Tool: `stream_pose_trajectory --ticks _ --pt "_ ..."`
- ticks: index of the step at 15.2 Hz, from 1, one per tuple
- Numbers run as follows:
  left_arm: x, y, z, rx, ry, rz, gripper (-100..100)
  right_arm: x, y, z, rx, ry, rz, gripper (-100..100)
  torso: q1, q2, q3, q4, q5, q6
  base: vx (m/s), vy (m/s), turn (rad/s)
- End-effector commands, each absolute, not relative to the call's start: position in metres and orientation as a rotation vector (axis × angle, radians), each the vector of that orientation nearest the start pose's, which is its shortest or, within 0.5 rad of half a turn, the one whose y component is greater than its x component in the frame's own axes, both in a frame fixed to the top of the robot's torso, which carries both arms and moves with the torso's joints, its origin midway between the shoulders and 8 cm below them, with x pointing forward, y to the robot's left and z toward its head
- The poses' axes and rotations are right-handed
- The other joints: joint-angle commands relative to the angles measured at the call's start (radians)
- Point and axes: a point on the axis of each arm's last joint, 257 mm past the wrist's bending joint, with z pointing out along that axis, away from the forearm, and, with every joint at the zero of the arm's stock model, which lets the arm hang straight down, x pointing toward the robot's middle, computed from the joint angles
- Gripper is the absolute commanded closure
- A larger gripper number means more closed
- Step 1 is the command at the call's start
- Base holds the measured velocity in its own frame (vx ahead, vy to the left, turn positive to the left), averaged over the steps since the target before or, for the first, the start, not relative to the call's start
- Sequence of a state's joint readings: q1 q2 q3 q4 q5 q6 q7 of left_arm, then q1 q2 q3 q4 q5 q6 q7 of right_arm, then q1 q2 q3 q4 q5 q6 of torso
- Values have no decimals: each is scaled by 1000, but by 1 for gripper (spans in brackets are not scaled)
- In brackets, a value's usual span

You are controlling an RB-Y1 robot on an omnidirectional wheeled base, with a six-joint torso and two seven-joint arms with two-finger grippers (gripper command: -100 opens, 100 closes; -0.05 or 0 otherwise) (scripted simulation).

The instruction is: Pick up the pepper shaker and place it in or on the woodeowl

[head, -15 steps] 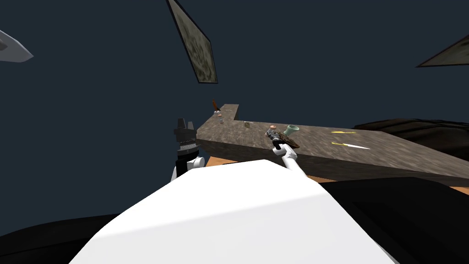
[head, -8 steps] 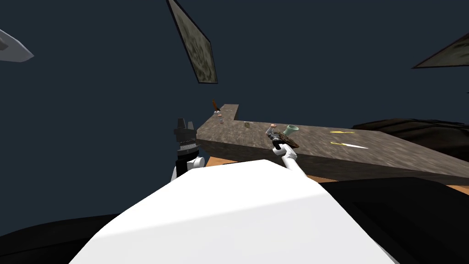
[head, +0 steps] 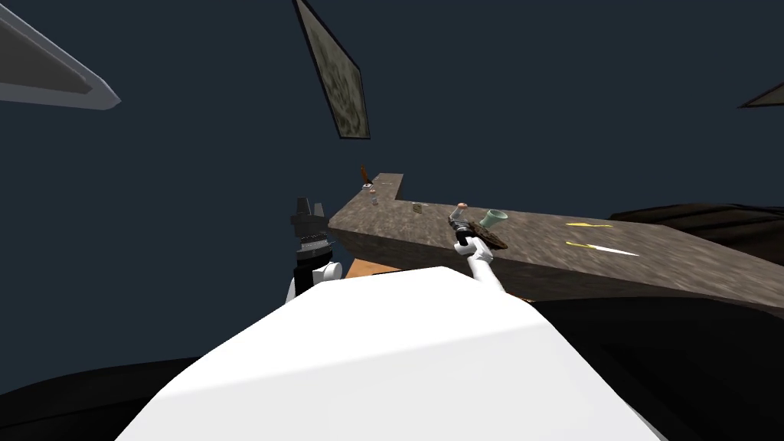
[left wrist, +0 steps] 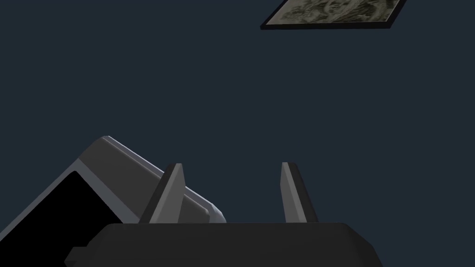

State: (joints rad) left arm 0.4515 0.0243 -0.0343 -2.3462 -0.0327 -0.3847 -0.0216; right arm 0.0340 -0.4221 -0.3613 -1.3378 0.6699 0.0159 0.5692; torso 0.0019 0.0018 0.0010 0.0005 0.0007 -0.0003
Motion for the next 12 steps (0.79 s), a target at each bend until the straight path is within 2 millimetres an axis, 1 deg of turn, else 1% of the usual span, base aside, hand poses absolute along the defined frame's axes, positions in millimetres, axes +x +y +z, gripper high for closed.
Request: stream_pose_trajectory --ticks 1,7,12 --pt "354 257 47 -620 660 -1310 0 474 -580 -243 336 1647 -423 -100 0 0 0 0 0 0 -34 25 71" --pt "354 257 47 -620 660 -1310 0 472 -605 -232 421 1609 -499 -100 -1 -1 0 0 0 0 -32 24 84" --pt "354 257 47 -620 660 -1310 0 466 -625 -229 500 1588 -556 -100 -2 -1 -1 0 0 0 -19 16 83"
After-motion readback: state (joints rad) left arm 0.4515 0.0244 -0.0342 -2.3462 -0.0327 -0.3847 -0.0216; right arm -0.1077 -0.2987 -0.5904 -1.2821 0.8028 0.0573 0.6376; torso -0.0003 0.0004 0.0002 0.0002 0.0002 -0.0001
